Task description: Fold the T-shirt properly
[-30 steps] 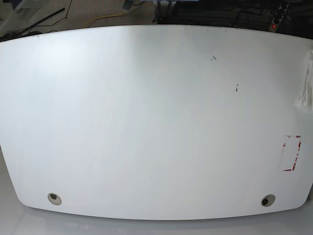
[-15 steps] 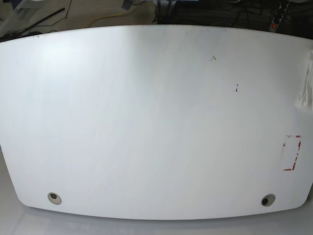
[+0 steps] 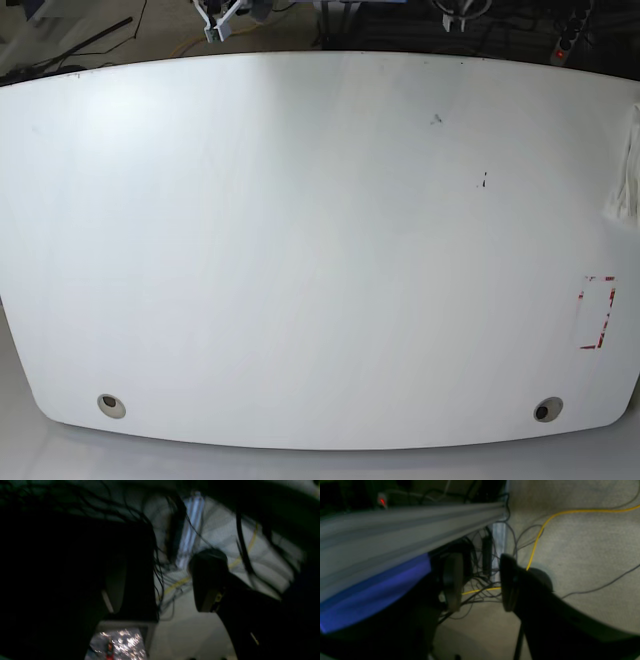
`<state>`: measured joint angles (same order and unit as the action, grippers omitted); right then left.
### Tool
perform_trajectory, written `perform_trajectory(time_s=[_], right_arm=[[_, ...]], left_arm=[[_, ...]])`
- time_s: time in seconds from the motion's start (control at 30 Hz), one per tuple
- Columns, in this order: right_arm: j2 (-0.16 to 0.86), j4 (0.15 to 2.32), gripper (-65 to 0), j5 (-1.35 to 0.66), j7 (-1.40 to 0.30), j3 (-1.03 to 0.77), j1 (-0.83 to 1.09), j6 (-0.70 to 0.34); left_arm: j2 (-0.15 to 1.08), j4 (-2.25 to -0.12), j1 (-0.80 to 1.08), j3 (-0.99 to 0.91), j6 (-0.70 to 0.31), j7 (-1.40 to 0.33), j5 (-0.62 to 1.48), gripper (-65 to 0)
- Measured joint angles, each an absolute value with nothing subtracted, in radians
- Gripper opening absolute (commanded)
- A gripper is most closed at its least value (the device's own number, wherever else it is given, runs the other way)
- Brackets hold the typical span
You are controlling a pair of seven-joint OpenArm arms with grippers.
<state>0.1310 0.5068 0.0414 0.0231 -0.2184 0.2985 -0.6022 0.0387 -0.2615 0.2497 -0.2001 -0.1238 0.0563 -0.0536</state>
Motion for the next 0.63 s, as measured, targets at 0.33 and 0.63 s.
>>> perform_trajectory(time_s=[0.33, 0.63], right_arm=[[0.144, 0.378, -41.9, 0.045, 0.024, -0.214, 0.166, -0.555], [0.163, 0.339, -41.9, 0.046, 0.022, -0.214, 0.148, -0.497]], left_arm=[[0.036, -0.234, 0.190, -0.200, -0.080, 0.017, -0.055, -26.5], [0.039, -0.233, 0.189, -0.200, -0.079, 0.016, -0.055, -26.5]])
